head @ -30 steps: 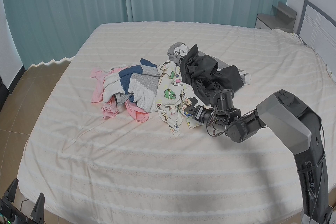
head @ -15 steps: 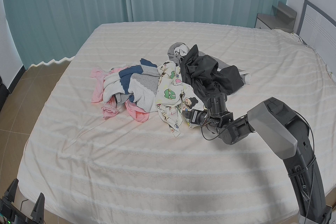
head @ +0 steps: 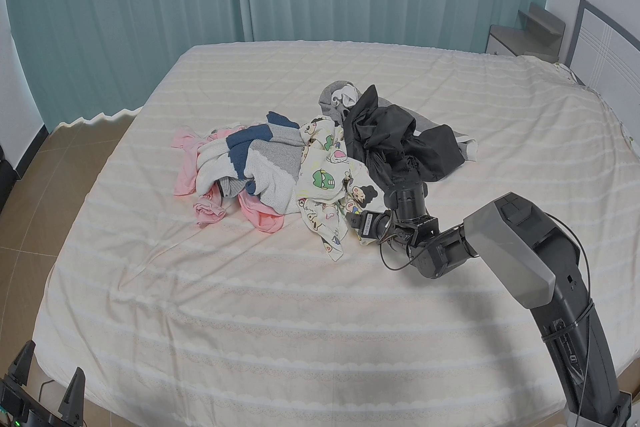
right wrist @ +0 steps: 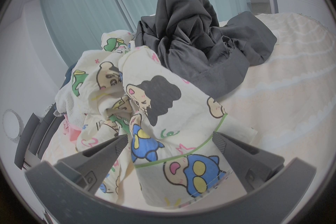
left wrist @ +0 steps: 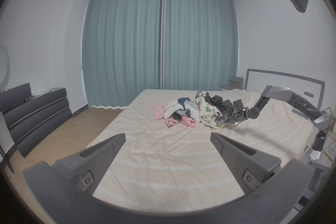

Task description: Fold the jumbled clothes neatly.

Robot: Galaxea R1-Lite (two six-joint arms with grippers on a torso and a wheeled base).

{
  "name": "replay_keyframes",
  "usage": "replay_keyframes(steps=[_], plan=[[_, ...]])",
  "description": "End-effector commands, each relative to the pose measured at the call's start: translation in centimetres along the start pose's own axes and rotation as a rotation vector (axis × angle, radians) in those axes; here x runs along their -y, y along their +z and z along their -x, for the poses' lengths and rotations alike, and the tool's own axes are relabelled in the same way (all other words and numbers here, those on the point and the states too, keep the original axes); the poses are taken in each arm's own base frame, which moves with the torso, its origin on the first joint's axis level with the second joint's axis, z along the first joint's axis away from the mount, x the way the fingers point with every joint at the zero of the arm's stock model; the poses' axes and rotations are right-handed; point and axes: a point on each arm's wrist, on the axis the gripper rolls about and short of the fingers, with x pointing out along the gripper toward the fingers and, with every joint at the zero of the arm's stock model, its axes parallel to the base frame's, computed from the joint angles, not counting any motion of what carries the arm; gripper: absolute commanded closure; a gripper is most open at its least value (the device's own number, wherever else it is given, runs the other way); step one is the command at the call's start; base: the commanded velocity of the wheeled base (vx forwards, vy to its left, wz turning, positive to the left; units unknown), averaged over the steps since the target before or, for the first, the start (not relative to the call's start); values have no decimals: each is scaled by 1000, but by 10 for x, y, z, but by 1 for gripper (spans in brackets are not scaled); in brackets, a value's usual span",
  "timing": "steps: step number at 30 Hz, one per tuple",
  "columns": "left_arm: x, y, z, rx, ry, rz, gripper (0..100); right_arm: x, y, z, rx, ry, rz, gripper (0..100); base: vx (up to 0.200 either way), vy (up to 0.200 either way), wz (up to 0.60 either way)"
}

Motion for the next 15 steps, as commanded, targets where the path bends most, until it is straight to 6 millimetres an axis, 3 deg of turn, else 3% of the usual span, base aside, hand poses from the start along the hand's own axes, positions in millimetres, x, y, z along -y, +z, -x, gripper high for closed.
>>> replay_keyframes(steps=[1,6,7,15], plan=[[0,-5,0,-4,0,0,0,2,-8,-3,-12,-5,7,0,0,0,0],[0,-5,0,-4,0,0,0,2,-14,-8,-18,-9,31,0,0,0,0],[0,-5,0,-4,0,0,0,4,-13,-9,-12,-11,38,100,0,0,0],[0,-5,0,-4,0,-1,0,2,-14,-10,22,2,54,100,0,0,0]])
